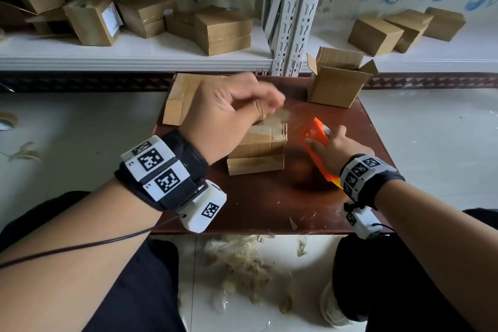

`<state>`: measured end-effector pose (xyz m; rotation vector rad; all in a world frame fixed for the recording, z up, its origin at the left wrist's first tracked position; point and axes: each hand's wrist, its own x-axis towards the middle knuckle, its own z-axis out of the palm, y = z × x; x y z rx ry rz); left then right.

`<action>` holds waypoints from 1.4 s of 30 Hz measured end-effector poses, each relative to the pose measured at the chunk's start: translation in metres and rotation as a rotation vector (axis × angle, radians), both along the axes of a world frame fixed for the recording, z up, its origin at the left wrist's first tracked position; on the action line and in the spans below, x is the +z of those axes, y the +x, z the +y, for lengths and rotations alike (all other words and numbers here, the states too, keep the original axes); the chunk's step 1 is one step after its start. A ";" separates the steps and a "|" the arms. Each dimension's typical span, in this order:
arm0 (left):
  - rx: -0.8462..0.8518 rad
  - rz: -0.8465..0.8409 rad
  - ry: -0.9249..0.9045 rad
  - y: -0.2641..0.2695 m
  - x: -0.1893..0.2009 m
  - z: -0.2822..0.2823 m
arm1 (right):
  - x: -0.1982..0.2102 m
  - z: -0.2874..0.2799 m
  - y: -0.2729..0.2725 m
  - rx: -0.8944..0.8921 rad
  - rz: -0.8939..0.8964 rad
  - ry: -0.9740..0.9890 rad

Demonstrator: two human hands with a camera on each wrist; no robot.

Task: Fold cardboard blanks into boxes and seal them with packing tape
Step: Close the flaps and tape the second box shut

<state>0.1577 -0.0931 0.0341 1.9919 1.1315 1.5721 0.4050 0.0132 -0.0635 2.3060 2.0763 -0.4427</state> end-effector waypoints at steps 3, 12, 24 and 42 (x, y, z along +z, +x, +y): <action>0.039 -0.202 0.062 -0.016 0.015 0.001 | -0.009 0.007 0.007 -0.146 0.020 -0.031; -0.039 -0.448 -0.384 -0.023 0.008 0.013 | 0.046 -0.003 -0.020 0.229 0.079 0.277; -0.152 -0.376 -0.456 0.004 0.001 0.014 | 0.093 -0.049 -0.059 0.537 1.471 -0.163; -0.212 -0.470 -0.442 0.002 0.002 0.011 | 0.103 -0.047 -0.059 0.665 1.107 0.052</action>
